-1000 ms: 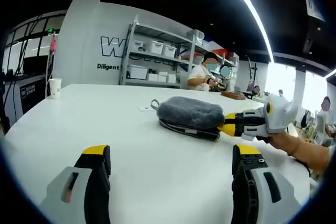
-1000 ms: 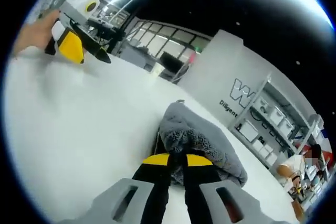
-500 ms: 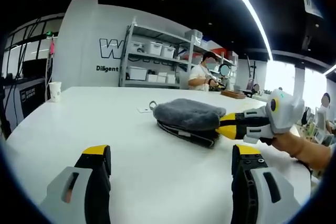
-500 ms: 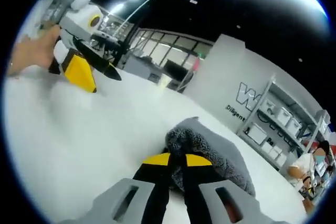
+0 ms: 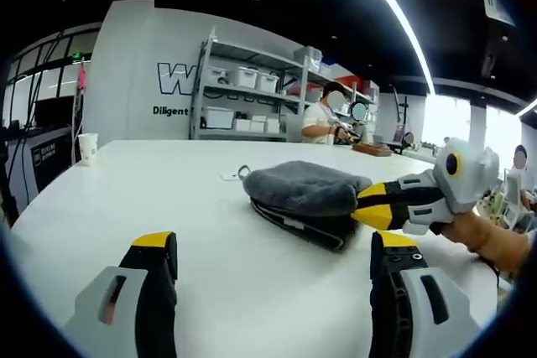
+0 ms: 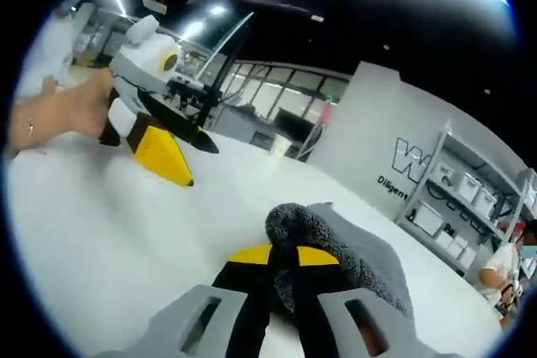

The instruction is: Open the folded towel by lifting each exposed corner and separating the folded layers until the towel lies flat within the target outline without major curled edges

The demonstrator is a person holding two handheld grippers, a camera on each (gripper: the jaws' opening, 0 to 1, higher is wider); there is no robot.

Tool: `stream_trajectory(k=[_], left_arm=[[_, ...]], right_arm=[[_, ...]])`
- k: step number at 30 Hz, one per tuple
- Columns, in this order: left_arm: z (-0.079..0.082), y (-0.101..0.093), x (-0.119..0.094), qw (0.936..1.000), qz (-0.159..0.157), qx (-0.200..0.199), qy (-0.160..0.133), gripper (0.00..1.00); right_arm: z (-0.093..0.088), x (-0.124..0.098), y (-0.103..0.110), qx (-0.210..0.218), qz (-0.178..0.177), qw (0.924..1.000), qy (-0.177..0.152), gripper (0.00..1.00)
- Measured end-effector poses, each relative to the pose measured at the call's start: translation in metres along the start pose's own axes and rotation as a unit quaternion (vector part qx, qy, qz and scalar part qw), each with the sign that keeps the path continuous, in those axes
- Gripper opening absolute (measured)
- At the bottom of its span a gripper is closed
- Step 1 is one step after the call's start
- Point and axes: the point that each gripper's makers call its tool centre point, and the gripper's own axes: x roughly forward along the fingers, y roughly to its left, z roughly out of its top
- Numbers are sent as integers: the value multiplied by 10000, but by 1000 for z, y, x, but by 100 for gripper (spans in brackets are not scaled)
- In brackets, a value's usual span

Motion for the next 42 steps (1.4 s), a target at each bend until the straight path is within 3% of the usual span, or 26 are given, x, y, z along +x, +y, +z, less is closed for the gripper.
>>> stream_trajectory(k=[13,20,25,27,32,36,42], left_arm=[[1,3,-2,10000,13,-44,-15,92],[1,4,-2,10000,12,-42,-14,92],[-1,6,-3,10000,71,-61,24,92],[0,7,-4,9999,79,-101,-6,92],[0,7,-4,9999,79,-115,-17,92],[1,7,-3,9999,75,-108,-23,92],[1,7,-3,9999,75,-110,-24,92]], right_arm=[[3,-3,24,133,410,9991,7,2],[11,-12,21,352,363,9987,-100,0],[31,-25,26,611,570,9949,-558,0],[37,-27,25,471,516,9955,-636,0],[38,-24,7,-166,-26,9982,-583,0],[26,-19,3,-541,-172,9980,-293,15],[17,-12,-1,-1037,-370,9939,-55,18]])
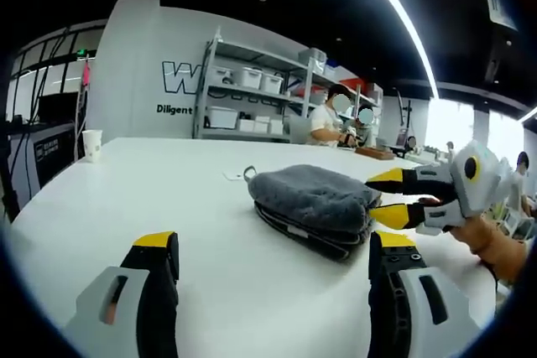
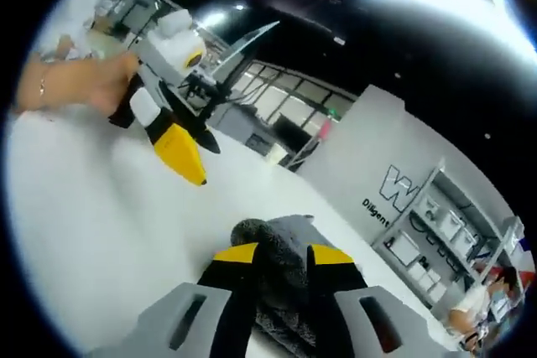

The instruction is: Open the folded towel by lifting each exposed corner and separating the folded layers until the towel lies flat within the target outline without major curled edges

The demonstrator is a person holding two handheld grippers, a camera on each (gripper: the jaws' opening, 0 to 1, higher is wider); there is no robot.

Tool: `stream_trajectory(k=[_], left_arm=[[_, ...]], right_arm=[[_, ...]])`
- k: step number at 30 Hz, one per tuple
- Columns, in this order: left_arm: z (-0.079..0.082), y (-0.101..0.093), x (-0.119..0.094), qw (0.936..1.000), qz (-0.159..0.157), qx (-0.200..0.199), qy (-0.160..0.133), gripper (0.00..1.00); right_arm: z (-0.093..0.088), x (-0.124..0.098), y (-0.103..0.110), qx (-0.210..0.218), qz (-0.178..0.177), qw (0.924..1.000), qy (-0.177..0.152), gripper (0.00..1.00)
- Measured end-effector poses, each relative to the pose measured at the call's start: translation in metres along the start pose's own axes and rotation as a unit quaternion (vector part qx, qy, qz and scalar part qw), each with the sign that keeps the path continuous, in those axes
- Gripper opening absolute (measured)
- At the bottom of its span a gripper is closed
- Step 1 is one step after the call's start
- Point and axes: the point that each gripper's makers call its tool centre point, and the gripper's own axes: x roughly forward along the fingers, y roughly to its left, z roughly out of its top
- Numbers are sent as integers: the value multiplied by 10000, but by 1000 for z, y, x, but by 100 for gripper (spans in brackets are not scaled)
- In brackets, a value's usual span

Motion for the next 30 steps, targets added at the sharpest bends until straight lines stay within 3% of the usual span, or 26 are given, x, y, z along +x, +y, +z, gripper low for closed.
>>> stream_trajectory(k=[5,12,14,24,30], left_arm=[[1,0,0,10000,-5,4,-6,92],[0,-2,1,10000,-16,23,12,92],[-1,-3,1,10000,-24,41,27,92],[-2,-5,1,9999,-40,115,63,93],[-2,-5,1,9999,-54,114,66,93]], right_arm=[[-6,9,-2,-403,-79,9991,129,17],[-11,19,-6,-696,-127,9973,205,0],[-12,20,-8,-704,-118,9972,203,0],[-6,8,-25,154,-230,9995,-129,0],[-4,-11,-42,579,-575,9963,-283,0]])
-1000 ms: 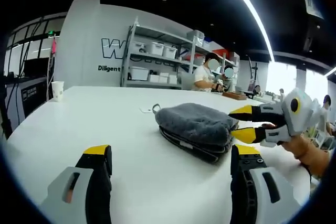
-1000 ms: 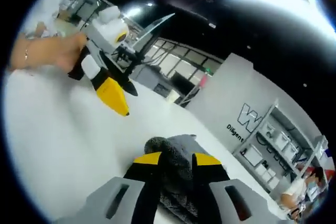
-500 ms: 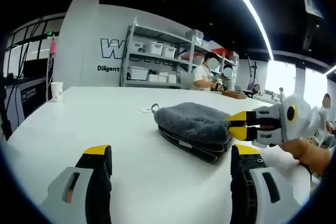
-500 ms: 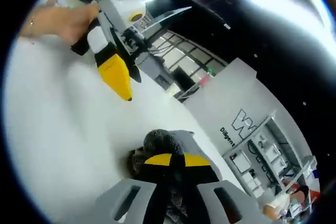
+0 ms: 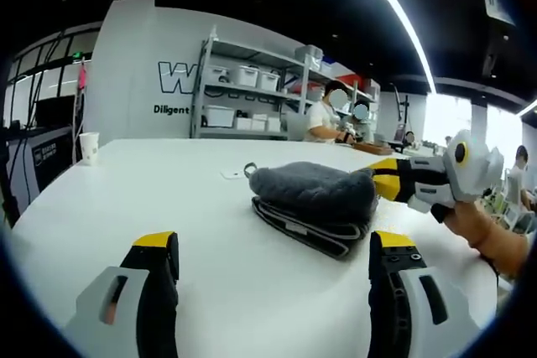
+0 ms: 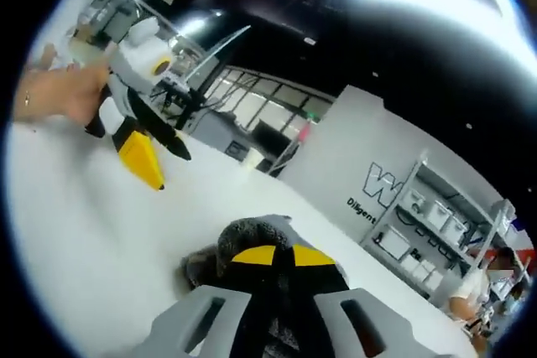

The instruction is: Open the folded towel by lifting each exposed corner and separating the folded layers until the towel lies flat within the target outline without major curled edges

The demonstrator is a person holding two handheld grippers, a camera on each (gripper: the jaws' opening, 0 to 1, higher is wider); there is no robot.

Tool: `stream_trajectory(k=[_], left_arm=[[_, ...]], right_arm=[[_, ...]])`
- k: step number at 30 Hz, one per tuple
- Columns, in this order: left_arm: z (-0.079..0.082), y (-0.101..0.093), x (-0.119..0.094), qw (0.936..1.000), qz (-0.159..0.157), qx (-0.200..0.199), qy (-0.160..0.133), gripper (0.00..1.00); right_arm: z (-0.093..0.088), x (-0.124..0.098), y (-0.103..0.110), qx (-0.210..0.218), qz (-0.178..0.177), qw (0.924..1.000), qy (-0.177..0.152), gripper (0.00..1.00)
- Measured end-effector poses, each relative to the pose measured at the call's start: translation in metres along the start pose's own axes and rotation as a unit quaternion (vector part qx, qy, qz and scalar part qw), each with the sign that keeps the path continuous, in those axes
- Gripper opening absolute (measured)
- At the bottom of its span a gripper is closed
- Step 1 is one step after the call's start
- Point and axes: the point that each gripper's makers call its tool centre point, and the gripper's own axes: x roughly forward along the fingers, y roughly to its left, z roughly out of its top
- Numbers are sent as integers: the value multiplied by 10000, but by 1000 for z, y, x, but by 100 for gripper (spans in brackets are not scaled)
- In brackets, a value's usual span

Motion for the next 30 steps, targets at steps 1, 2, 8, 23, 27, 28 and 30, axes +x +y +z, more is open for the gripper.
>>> stream_trajectory(k=[1,2,8,23,27,28,30], left_arm=[[0,0,0,10000,-3,0,-1,93],[0,0,0,10000,-7,3,4,93],[-3,0,1,10000,-3,31,84,92],[-5,-1,1,9999,2,42,114,92],[-5,0,2,9999,6,36,131,92],[-5,0,2,9999,6,37,133,92],[-5,1,3,9999,2,41,137,92]], right_arm=[[0,-3,-2,65,-36,10000,-8,0],[0,-5,-6,157,-108,9998,-31,0],[-5,-14,-25,415,-442,9981,-47,0],[-24,-39,-79,1120,-1303,9851,-63,0],[-30,-47,-93,1347,-1519,9791,-85,0],[-31,-48,-94,1387,-1546,9781,-92,0],[-33,-51,-99,1487,-1621,9754,-112,0]])
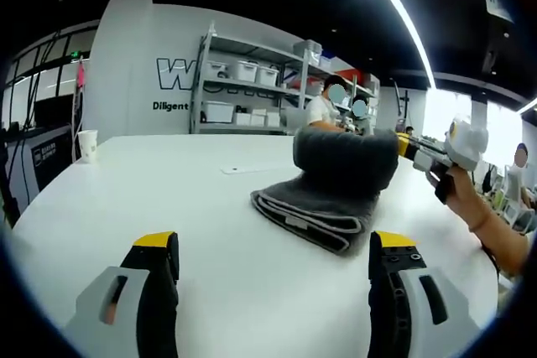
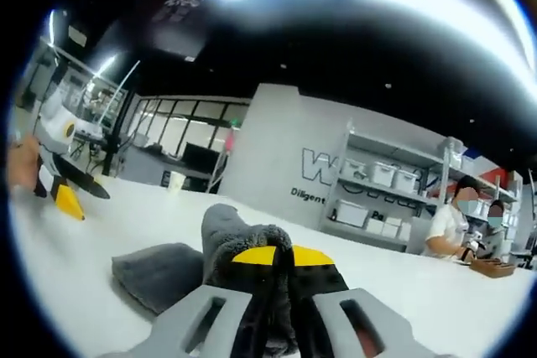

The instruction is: Open the folded towel by lifting each exposed corner and separating the folded layers until the towel lies flat within the target outline without major curled edges

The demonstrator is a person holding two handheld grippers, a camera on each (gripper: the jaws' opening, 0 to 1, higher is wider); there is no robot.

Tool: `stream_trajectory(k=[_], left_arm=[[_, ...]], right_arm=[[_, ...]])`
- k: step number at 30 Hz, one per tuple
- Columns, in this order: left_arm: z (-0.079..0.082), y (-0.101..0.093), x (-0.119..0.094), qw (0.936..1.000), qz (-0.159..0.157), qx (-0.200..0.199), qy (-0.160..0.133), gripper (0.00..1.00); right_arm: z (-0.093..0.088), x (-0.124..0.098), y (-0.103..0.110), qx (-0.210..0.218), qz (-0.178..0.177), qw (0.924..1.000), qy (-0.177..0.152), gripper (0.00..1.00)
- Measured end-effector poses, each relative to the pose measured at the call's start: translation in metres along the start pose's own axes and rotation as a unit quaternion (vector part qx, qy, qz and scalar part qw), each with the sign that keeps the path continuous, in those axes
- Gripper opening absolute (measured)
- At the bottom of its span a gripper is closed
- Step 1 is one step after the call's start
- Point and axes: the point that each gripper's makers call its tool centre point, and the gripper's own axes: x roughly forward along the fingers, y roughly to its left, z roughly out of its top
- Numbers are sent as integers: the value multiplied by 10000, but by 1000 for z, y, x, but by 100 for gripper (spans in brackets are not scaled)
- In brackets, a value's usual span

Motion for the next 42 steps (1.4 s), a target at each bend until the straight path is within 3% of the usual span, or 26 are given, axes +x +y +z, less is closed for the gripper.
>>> stream_trajectory(k=[10,25,42], left_arm=[[0,1,0,10000,0,5,8,92],[0,-2,0,10000,-10,25,10,92],[-3,-3,-1,9999,11,75,66,92]], right_arm=[[-8,6,-26,324,-335,9989,40,0],[-15,15,-50,181,-661,9976,135,0],[-27,4,-78,582,-1025,9928,215,0]])
